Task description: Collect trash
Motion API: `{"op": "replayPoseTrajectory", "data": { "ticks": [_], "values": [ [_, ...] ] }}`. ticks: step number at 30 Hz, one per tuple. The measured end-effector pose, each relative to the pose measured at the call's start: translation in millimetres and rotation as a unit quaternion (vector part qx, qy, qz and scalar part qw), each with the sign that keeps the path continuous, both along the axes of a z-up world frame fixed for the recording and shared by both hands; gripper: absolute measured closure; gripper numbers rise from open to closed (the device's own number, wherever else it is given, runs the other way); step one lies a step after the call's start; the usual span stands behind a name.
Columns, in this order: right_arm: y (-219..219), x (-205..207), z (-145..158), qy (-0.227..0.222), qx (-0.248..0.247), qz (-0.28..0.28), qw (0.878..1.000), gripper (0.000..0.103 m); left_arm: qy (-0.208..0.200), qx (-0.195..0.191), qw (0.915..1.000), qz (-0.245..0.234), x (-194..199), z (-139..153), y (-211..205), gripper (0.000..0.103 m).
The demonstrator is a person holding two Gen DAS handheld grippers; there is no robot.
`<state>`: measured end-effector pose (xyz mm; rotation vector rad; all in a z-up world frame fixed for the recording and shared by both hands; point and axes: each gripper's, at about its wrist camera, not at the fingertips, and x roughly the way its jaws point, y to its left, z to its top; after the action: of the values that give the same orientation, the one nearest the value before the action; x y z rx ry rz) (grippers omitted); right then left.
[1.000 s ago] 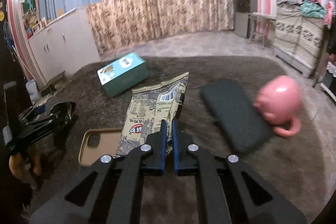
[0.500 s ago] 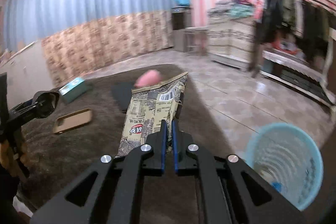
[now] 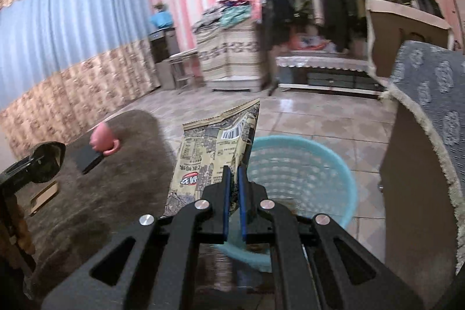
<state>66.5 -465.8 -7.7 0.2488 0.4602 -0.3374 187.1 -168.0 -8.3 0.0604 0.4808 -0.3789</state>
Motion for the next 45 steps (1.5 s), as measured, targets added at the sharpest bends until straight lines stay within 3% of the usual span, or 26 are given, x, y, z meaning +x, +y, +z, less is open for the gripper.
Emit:
{"op": "replayPoseTrajectory", "data": {
  "ticks": [10, 23, 25, 27, 31, 37, 40, 43, 45],
  "values": [
    [-57.1, -16.8, -28.7, 0.003, 0.032, -0.075, 0.997, 0.097, 0.003, 0.004, 0.9959, -0.090, 9.4, -9.9, -95.8, 0.033],
    [-95.2, -19.3, -57.3, 0.024, 0.046, -0.101, 0.993, 0.097, 0.039, 0.018, 0.9801, -0.194, 20.7, -51.8, -227.2, 0.032],
    [-97.6, -18.8, -58.4, 0.026, 0.049, -0.103, 0.993, 0.097, 0.040, 0.023, 0.9796, -0.195, 23.1, -55.8, -238.0, 0.026],
    [-99.0, -17.0, -59.2, 0.026, 0.050, -0.101, 0.993, 0.097, 0.041, 0.020, 0.9811, -0.188, 27.0, -55.4, -242.7, 0.016],
    [-96.2, -9.6, -61.5, 0.030, 0.048, -0.092, 0.994, 0.097, 0.044, 0.010, 0.9849, -0.167, 38.6, -48.2, -232.9, 0.013],
    [-85.2, 17.0, -66.2, 0.037, 0.056, -0.069, 0.995, 0.097, 0.001, 0.016, 0.9946, -0.103, 38.8, -26.3, -182.9, 0.006],
    [-81.6, 33.8, -70.6, 0.044, 0.063, -0.073, 0.994, 0.090, -0.008, 0.028, 0.9969, -0.073, 35.9, -17.4, -152.0, 0.006],
    [-80.2, 43.8, -75.6, 0.040, 0.086, -0.073, 0.993, 0.033, -0.014, 0.035, 0.9983, -0.044, 30.5, -9.8, -123.0, 0.006],
    [-75.5, 45.5, -75.2, 0.038, 0.087, -0.069, 0.993, 0.032, -0.021, 0.035, 0.9989, -0.020, 24.0, -2.5, -97.0, 0.005]
  ]
}}
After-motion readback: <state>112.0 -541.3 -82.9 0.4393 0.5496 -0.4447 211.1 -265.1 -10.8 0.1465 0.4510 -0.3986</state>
